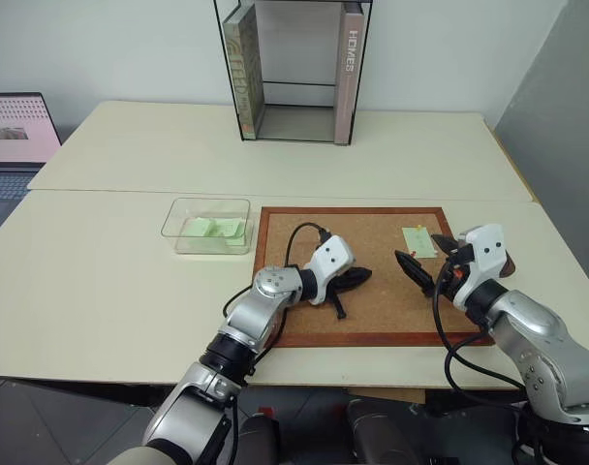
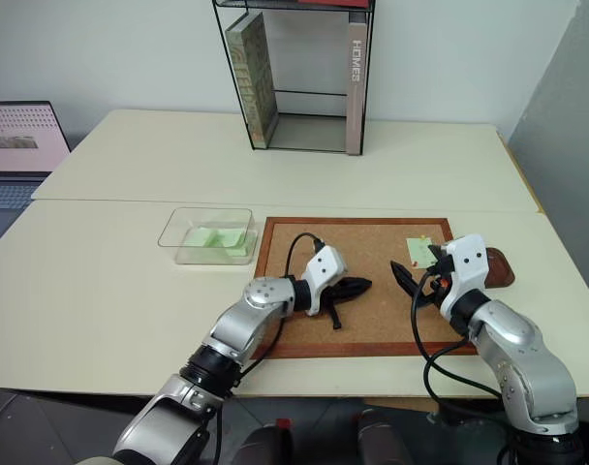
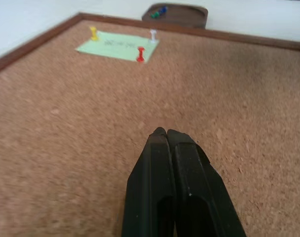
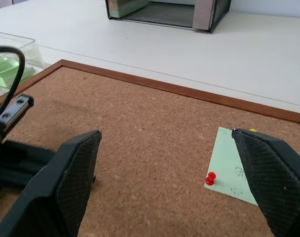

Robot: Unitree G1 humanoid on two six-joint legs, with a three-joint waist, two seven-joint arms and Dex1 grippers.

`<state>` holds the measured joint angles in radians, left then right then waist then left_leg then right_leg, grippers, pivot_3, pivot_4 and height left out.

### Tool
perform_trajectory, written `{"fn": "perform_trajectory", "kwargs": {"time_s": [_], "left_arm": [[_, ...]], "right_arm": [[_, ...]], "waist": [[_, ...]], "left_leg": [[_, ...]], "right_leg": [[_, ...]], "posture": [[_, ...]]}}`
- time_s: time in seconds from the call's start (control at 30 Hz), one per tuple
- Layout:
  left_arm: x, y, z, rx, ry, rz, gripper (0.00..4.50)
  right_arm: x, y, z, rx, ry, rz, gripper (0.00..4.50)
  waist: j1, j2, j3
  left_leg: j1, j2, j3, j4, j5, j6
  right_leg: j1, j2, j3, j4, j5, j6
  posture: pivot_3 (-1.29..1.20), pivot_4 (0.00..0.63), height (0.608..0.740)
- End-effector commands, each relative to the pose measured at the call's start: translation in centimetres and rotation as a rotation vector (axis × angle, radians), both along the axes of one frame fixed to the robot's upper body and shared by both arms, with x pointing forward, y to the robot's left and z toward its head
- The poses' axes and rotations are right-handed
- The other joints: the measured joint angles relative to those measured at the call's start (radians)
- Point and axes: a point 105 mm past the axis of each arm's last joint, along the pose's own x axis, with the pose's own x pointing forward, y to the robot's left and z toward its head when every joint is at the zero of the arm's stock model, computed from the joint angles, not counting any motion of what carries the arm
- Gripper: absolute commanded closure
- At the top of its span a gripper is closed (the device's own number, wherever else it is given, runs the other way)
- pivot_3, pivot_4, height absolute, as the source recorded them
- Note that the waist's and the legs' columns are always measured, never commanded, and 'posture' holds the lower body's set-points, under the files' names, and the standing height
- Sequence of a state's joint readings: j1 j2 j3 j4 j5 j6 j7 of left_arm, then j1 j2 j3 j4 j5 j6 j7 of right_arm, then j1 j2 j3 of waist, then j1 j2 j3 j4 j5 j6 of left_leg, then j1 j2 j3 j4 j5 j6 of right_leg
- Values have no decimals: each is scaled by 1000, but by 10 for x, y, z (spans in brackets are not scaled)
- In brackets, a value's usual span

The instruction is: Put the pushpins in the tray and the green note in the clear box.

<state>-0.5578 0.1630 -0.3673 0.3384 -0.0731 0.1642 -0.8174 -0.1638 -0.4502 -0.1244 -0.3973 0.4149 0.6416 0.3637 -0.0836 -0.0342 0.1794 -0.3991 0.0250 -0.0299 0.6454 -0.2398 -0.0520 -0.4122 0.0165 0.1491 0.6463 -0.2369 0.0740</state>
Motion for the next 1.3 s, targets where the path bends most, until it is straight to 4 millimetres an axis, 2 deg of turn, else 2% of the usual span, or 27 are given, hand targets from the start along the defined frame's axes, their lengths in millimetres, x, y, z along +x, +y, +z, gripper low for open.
{"fn": "perform_trajectory", "kwargs": {"time_s": [0.03,0.3,0.47,0.57,0.83,1.2,1.3], "left_arm": [[-4,-1,-13,37,13,-30,4481],[-7,5,-17,45,16,-24,4481],[-10,8,-17,49,15,-22,4481],[-11,9,-17,55,14,-21,4500],[-12,11,-17,64,16,-18,4500],[-13,10,-21,93,18,-30,4500],[-13,10,-24,107,20,-31,4500]], "right_arm": [[26,-10,2,-29,-27,-43,0],[73,-32,-3,-61,-32,-122,0],[91,-38,-12,-93,-22,-144,0],[97,-37,-17,-103,-17,-156,471],[104,-30,-24,-104,-7,-146,2239],[103,-26,-26,-92,-9,-145,4431],[101,-24,-25,-89,-16,-140,4476]], "waist": [[0,0,0],[-1,1,-1],[-3,2,-1],[-5,2,-1],[-7,2,-1],[-14,2,-1],[-14,2,-1]], "left_leg": [[0,0,0,0,0,0],[2,0,0,0,0,0],[2,0,0,-1,0,0],[2,0,0,-1,0,0],[2,0,0,-1,0,0],[3,0,0,0,0,0],[4,0,0,0,0,0]], "right_leg": [[0,0,0,0,0,0],[2,0,0,0,1,2],[2,0,0,0,1,2],[2,0,0,0,1,2],[2,0,0,1,1,2],[3,0,1,1,1,2],[4,0,1,1,1,2]], "posture": [[0,150,740],[0,150,740],[0,150,740],[0,150,740],[0,150,740],[0,150,740],[0,150,740]]}}
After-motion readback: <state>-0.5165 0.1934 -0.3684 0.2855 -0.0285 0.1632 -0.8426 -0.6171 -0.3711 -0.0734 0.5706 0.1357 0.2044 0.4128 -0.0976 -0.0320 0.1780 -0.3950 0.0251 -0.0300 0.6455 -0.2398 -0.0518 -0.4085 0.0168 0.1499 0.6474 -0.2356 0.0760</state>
